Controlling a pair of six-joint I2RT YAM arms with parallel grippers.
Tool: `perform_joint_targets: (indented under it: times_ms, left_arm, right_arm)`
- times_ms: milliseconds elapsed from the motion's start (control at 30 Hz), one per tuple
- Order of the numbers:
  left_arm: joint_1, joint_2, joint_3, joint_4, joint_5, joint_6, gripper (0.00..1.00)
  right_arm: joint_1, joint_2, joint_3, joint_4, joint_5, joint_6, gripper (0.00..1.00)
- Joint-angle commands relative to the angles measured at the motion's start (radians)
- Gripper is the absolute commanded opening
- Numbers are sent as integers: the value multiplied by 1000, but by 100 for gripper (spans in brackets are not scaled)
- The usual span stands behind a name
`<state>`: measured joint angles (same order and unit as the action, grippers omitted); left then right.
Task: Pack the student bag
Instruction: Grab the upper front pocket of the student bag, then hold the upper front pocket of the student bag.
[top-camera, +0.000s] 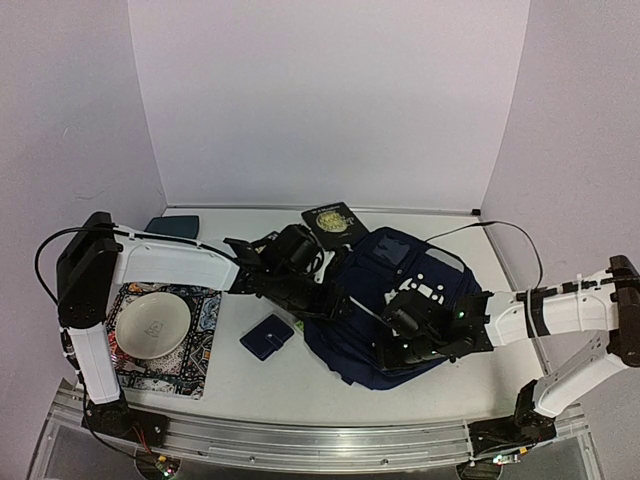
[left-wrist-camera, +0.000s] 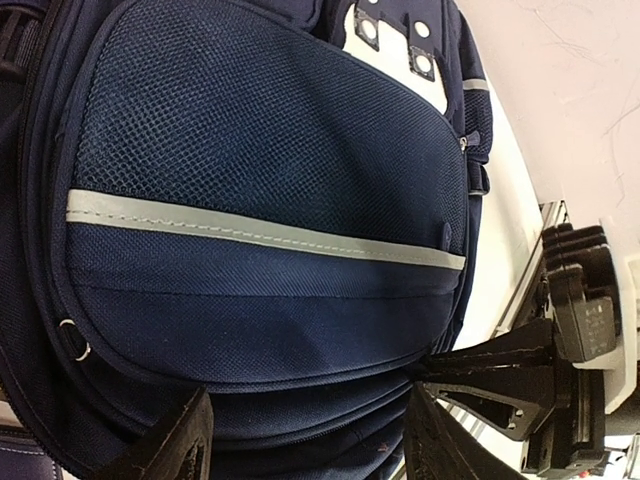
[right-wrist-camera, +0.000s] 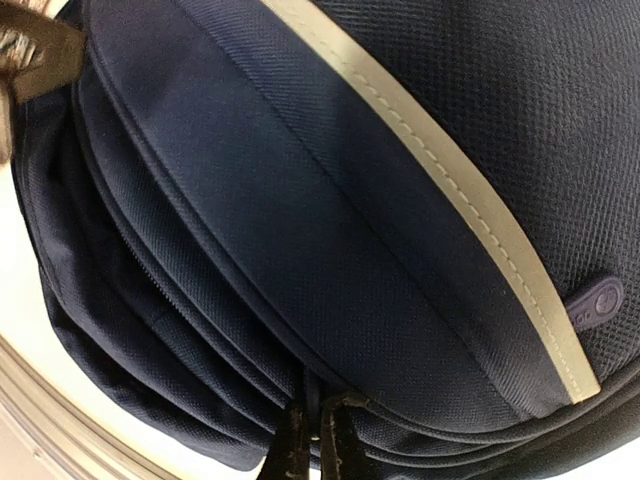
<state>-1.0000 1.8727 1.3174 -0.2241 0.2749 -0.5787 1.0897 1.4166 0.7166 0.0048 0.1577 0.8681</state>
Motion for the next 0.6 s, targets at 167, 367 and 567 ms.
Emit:
perform_joint_targets:
  times_ms: [167, 367, 567]
  left_arm:
    - [23, 57, 16, 45, 48, -152, 67]
    - [27, 119, 67, 52, 103, -261, 68]
    - [29, 24, -10, 52, 64, -361, 68]
  right_arm:
    - [7, -114, 1, -15, 24, -68, 0]
    - [17, -151, 13, -14, 12, -128, 0]
    - [20, -152, 35, -9, 40, -162, 0]
